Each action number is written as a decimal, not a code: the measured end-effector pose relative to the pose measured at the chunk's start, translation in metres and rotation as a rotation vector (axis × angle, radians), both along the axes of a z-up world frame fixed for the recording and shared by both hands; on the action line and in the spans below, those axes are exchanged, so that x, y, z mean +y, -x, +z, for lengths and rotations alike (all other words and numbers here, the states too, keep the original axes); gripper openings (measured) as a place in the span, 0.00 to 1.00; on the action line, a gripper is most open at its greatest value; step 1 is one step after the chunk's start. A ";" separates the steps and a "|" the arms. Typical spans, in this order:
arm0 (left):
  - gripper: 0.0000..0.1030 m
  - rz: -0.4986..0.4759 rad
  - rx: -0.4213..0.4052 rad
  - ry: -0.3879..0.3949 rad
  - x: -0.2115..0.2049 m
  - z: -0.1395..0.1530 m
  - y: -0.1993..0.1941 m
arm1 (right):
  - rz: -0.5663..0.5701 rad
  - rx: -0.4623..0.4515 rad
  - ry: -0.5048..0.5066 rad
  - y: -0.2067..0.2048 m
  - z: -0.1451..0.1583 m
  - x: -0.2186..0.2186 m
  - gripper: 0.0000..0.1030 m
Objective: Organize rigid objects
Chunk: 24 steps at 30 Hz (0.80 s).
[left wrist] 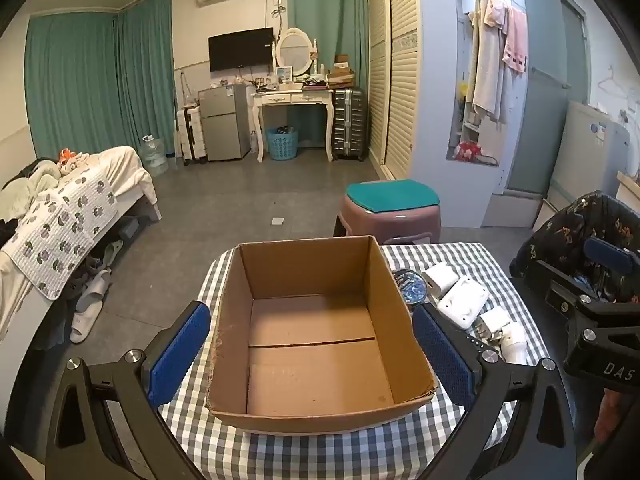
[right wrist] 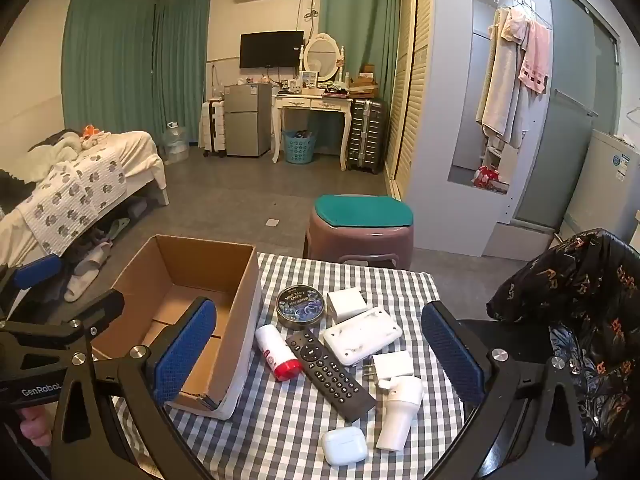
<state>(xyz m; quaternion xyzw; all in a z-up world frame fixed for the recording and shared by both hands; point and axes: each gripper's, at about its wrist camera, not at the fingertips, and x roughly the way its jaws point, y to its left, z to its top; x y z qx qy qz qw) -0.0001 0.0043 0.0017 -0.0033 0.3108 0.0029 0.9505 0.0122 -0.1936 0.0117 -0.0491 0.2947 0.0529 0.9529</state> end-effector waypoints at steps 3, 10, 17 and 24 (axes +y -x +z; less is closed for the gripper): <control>1.00 0.001 0.005 -0.033 -0.005 0.002 0.000 | 0.002 -0.001 0.001 0.000 0.000 0.000 1.00; 1.00 0.017 0.000 -0.001 0.001 -0.001 -0.002 | -0.002 -0.001 0.001 -0.002 -0.001 0.000 1.00; 1.00 0.018 0.002 0.001 0.002 -0.001 -0.002 | 0.000 -0.001 0.000 -0.001 -0.002 0.001 1.00; 1.00 0.020 0.005 0.001 0.003 -0.002 -0.002 | 0.004 0.004 0.001 -0.004 -0.007 0.002 1.00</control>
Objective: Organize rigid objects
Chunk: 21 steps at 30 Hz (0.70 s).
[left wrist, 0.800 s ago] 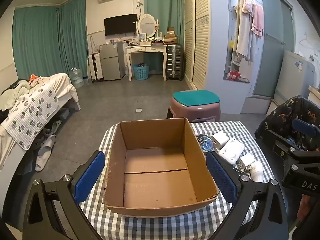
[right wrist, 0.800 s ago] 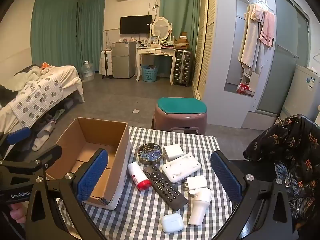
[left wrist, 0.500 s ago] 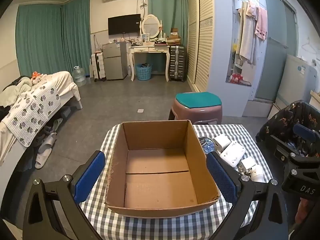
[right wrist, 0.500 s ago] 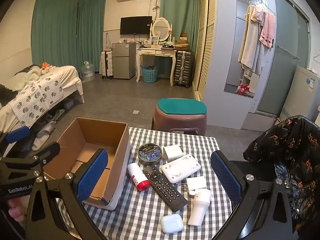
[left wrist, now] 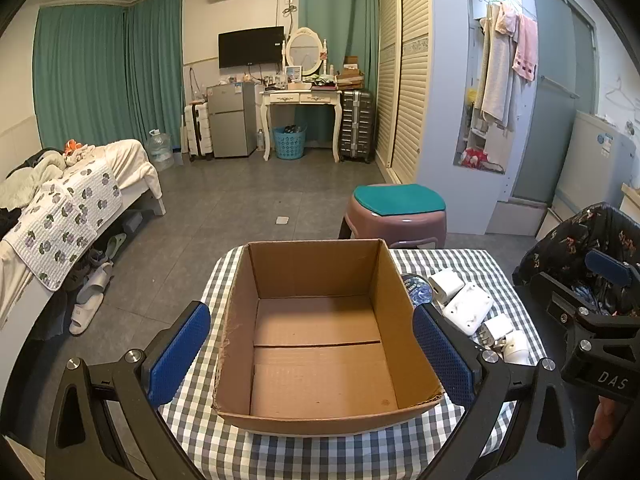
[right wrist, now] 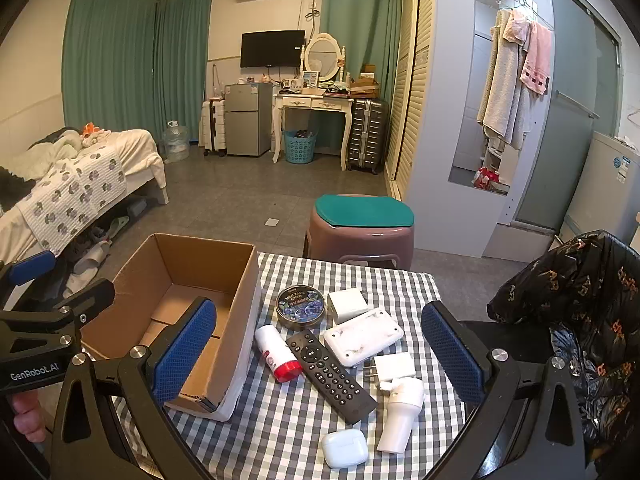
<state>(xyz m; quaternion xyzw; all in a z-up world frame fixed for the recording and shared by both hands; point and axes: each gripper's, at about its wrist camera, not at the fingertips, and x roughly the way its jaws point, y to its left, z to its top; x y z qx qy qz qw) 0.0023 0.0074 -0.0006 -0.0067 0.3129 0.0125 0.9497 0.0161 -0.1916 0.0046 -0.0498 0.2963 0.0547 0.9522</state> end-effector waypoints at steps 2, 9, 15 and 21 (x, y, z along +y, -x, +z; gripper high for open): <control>1.00 0.001 -0.002 -0.001 0.000 -0.001 0.001 | 0.000 0.002 0.001 -0.001 0.000 0.000 1.00; 1.00 0.004 0.001 -0.001 0.001 -0.001 0.001 | 0.004 0.004 0.008 -0.001 -0.001 0.000 1.00; 1.00 0.007 0.002 0.000 0.002 -0.005 -0.001 | 0.005 0.002 0.006 -0.003 -0.001 0.002 1.00; 1.00 0.001 -0.002 0.006 0.004 -0.004 -0.001 | 0.012 0.002 0.004 -0.003 0.000 0.003 1.00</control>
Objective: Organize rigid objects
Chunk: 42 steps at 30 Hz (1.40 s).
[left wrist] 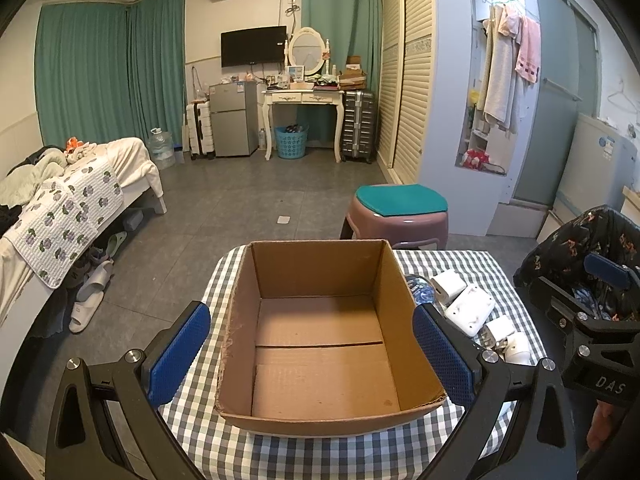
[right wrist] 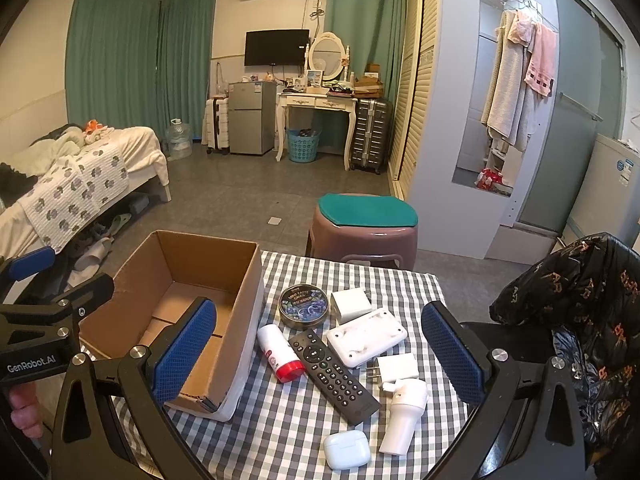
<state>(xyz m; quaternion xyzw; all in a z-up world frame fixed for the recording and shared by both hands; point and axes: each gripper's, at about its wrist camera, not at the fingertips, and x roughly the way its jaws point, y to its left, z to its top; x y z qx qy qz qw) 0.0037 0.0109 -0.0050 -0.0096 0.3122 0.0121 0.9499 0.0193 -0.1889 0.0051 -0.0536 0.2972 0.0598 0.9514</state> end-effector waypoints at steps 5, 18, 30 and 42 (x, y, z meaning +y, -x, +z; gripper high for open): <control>1.00 -0.001 -0.007 -0.001 0.002 0.002 0.001 | 0.003 -0.001 0.002 0.001 0.000 0.001 1.00; 1.00 0.004 -0.006 -0.005 0.001 0.004 0.001 | 0.004 -0.004 0.004 0.000 0.001 0.001 1.00; 1.00 0.003 -0.007 -0.006 0.001 0.003 0.001 | 0.005 -0.003 0.001 0.001 0.001 0.001 1.00; 1.00 0.004 -0.006 -0.005 0.001 0.003 0.001 | 0.016 -0.002 -0.002 0.003 0.003 0.003 1.00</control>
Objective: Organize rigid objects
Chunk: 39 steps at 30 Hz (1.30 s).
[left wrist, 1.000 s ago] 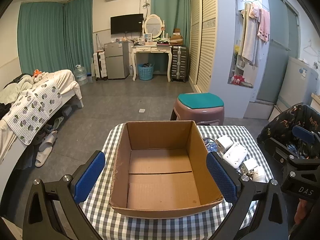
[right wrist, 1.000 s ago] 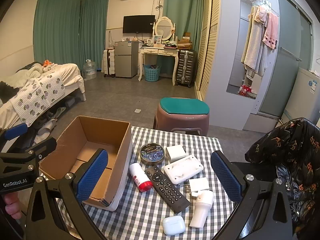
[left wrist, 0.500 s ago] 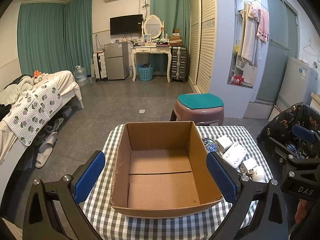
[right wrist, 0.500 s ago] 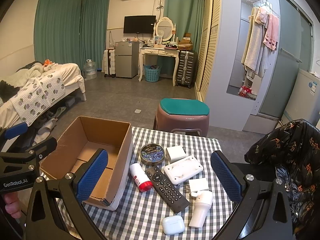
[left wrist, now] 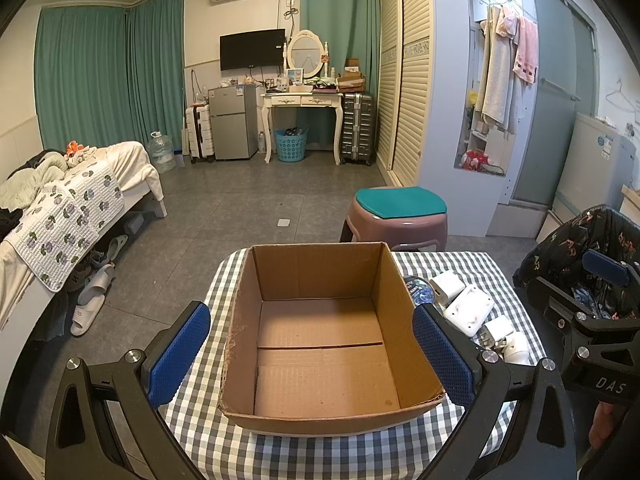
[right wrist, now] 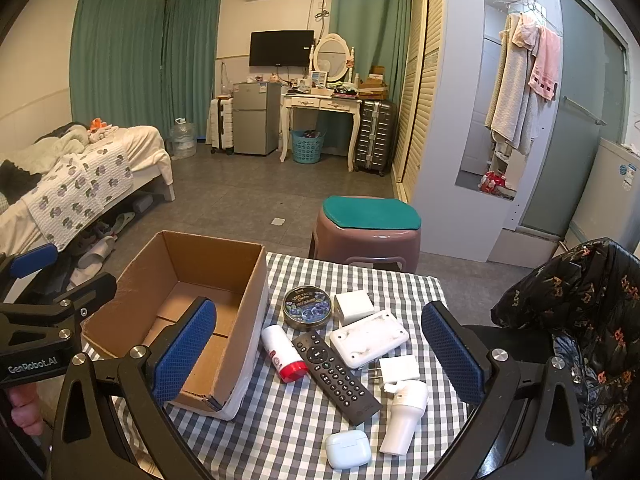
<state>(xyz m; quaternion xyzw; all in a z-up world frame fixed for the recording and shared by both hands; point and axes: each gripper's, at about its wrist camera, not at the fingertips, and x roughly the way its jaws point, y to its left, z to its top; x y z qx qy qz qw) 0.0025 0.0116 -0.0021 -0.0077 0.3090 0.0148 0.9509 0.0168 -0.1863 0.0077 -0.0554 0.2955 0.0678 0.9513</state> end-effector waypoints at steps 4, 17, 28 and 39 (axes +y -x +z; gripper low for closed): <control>1.00 0.000 -0.002 0.000 0.000 0.000 0.000 | 0.002 0.001 0.006 0.002 0.002 0.001 1.00; 1.00 -0.003 -0.001 0.005 -0.001 0.001 0.001 | 0.001 0.000 0.007 0.002 0.002 0.001 1.00; 1.00 -0.012 -0.028 -0.031 -0.006 0.005 0.006 | 0.003 0.000 0.002 0.001 0.003 -0.001 1.00; 1.00 -0.001 0.011 -0.054 0.021 0.012 -0.010 | -0.003 -0.007 0.007 -0.002 0.009 -0.025 1.00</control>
